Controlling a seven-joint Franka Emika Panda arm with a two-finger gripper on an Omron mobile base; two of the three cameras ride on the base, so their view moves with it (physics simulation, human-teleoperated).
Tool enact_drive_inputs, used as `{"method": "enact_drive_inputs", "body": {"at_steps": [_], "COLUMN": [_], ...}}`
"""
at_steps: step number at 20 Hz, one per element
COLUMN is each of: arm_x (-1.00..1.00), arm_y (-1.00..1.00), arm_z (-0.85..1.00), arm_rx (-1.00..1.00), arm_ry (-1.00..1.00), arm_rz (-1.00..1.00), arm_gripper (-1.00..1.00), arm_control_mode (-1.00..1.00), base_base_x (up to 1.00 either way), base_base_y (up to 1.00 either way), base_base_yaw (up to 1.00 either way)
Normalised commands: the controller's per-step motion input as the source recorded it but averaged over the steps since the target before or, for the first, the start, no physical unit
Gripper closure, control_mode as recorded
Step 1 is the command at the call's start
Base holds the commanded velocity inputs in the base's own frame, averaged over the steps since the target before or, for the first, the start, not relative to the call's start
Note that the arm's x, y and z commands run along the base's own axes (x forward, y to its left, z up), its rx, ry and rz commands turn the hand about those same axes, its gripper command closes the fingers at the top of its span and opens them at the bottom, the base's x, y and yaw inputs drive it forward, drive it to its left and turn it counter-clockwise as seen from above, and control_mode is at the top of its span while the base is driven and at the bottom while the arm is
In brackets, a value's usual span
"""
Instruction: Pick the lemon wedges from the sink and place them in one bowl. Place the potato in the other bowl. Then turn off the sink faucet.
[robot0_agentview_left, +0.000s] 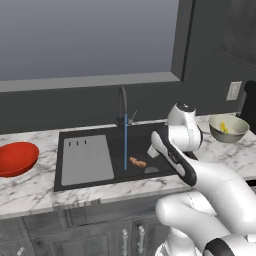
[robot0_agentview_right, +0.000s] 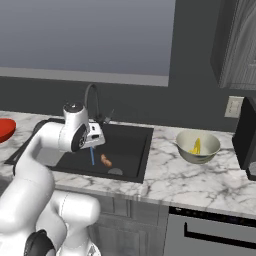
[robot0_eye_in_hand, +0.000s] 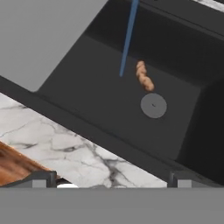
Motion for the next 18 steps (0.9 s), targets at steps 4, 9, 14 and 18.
{"method": "enact_drive_inputs", "body": {"at_steps": [4, 9, 14, 18], "arm_x": [0.34, 0.33, 0.26, 0.09], "arm_y": [0.00, 0.00, 0.00, -0.07], "arm_z": [-0.08, -0.01, -0.03, -0.19], "arm_rx": [0.00, 0.00, 0.00, 0.00], "arm_ry": [0.04, 0.02, 0.00, 0.00], "arm_rz": [0.00, 0.00, 0.00, 0.00], "arm_gripper": [-1.00, -1.00, -1.00, -1.00], "arm_control_mode": [-1.00, -1.00, -1.00, -1.00], "base_base_x": [0.00, 0.00, 0.00, 0.00], "base_base_y": [0.00, 0.00, 0.00, 0.00], "base_base_yaw": [0.00, 0.00, 0.00, 0.00]}}
